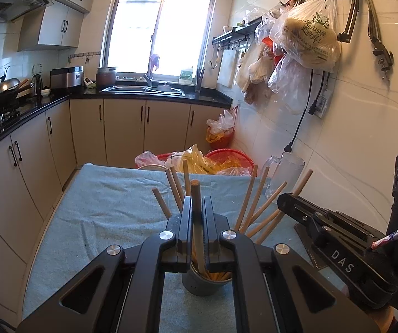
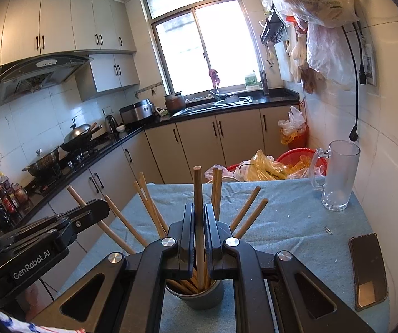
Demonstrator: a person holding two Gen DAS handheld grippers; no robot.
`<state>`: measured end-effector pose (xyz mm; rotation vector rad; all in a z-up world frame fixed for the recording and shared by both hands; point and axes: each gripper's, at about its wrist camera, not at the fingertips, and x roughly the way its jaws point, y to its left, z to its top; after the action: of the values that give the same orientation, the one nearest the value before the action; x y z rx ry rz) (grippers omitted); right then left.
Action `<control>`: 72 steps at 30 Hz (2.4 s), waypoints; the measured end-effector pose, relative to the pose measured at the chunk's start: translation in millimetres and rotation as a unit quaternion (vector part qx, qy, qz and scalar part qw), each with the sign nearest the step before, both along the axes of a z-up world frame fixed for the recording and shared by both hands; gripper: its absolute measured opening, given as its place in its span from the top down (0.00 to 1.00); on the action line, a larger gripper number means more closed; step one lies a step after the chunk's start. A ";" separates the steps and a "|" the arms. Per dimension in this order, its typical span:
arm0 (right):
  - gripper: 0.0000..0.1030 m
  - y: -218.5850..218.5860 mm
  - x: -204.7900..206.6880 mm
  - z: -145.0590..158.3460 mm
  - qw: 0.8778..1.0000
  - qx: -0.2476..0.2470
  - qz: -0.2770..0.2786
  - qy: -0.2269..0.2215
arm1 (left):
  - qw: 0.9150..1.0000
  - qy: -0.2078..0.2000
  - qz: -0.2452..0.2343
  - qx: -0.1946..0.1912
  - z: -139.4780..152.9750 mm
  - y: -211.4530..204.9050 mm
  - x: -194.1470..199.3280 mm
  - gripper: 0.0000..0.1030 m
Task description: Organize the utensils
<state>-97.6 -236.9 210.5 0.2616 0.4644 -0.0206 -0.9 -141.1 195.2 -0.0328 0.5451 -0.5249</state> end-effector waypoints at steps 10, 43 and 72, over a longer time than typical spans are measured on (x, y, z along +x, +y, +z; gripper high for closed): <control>0.93 -3.1 0.5 1.0 1.000 0.000 -0.002 -0.004 | 1.000 0.001 -0.001 0.005 -5.5 -1.5 1.2 0.95; 0.50 -1.7 -35.7 15.3 0.999 0.013 -0.027 -0.038 | 0.997 -0.003 0.074 -0.032 23.9 53.5 -39.5 0.36; 0.28 48.4 -162.9 -70.8 0.990 -0.042 -0.120 0.057 | 0.975 -0.043 0.187 0.109 -45.8 93.0 -170.5 0.00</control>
<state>-260.6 -188.5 139.6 0.2322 0.5415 -0.2914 -171.4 -48.1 149.4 0.0956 0.4945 -0.0969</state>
